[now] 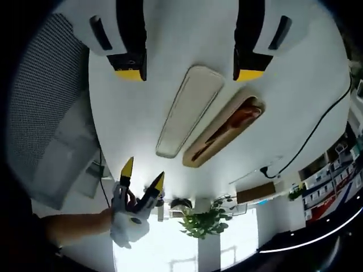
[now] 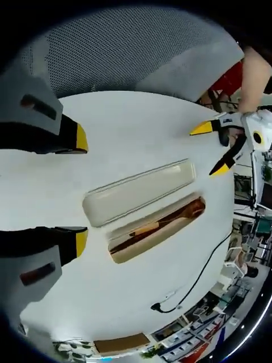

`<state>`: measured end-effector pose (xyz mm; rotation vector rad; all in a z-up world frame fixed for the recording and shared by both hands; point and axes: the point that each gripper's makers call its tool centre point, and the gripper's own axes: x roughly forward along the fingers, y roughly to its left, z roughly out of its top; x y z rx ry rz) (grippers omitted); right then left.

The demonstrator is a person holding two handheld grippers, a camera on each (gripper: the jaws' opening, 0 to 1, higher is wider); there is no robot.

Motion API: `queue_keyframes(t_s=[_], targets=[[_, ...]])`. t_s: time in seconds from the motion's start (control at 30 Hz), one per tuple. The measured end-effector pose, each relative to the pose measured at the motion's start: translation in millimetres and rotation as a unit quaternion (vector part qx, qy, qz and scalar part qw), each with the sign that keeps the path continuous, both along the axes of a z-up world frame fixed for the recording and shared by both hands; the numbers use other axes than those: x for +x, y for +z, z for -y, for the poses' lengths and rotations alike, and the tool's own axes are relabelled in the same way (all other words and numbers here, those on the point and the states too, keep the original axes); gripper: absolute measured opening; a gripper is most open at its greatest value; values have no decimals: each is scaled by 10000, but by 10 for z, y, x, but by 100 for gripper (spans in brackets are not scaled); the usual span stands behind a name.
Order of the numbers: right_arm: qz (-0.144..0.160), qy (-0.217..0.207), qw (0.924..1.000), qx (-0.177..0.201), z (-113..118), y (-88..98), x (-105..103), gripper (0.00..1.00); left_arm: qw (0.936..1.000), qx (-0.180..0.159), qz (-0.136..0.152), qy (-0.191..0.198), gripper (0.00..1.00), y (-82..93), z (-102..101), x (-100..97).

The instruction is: Arrange the utensils inside the cutlery case until each visible utensil rests in its matching compartment.

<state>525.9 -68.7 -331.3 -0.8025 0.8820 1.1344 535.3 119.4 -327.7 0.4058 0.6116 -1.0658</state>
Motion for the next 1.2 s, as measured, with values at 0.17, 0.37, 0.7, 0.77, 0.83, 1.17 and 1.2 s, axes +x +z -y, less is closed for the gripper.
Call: queue_keyframes(t_s=[0.17,0.37,0.7,0.77,0.83,1.17,1.2], targets=[[115,447,9987,-193,-187,-113,112,43,9999,89,-12,-133,60,-70,85,80],[-107,546,9983,-196,-232,-208,171,48,9996,109,-185,-186,60,-135,100,143],[-426,668,9965,254,-536,-236,245,43,9971,472,-252,-533,48,-238,152,128],[-461,643,9967,164,-555,-275,255,46,9974,475,-323,-425,45,-260,159,124],[-495,928,9944,-138,-504,-338,218,49,9958,707,-196,-550,42,-307,137,103],[-384,794,9960,156,-470,-296,188,36,9970,686,-87,-342,45,-273,138,130],[-446,747,9961,139,-427,-297,156,36,9961,774,2,-435,46,-251,121,98]])
